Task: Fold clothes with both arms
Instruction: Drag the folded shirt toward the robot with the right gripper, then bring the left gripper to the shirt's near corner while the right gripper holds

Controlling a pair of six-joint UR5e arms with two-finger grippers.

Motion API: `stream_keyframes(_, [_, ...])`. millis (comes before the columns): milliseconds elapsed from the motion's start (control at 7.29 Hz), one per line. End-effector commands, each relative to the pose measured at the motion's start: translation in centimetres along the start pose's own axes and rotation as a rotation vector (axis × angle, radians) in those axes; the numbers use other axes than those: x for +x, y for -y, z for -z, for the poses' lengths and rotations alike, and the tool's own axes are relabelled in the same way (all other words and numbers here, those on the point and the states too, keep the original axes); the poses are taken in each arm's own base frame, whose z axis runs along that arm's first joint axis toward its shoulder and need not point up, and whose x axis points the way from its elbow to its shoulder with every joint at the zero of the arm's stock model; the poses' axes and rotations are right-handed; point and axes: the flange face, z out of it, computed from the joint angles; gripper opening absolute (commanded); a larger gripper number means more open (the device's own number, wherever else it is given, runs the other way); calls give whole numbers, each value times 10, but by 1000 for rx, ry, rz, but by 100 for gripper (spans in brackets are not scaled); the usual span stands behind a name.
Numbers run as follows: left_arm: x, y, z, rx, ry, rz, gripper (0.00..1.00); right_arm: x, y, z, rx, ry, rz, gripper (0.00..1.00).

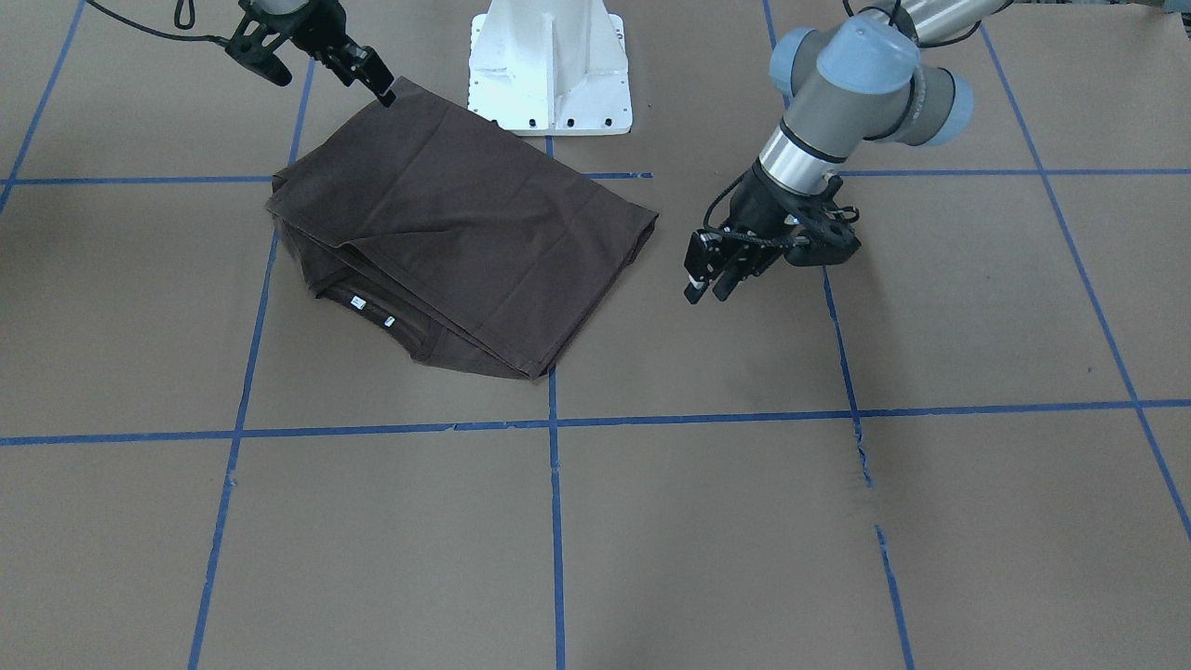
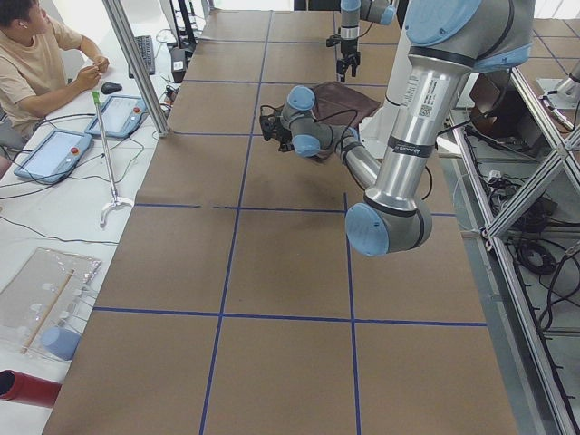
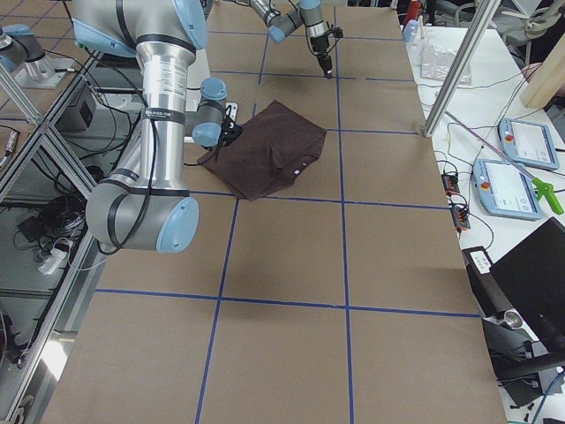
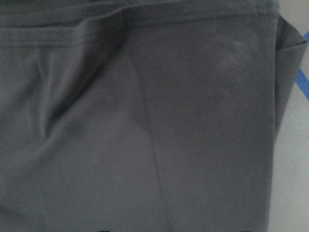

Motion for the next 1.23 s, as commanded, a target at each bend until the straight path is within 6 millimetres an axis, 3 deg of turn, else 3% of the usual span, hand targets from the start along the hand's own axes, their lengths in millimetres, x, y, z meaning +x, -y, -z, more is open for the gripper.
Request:
stream_keyframes(0, [-15,-100,-27,-30,89,38,58,-25,32,-5,59,44,-25,100])
stream_keyframes(137, [-16,-103,-29,-32,93,37,58,-25,33,-9,64,40,-21,100])
stream_keyframes(411, [-27,-116,-51,-46,141,22,57,-26,35,-4,71,49,-26,100])
stream_keyframes(960, [-11,-132,-60,-60,160,16,54,-27,36,-1,72,55,-26,100])
stream_keyframes(1097, [-17,-130,-68,-53,176,12,52,-27,35,-1,71,54,-25,100])
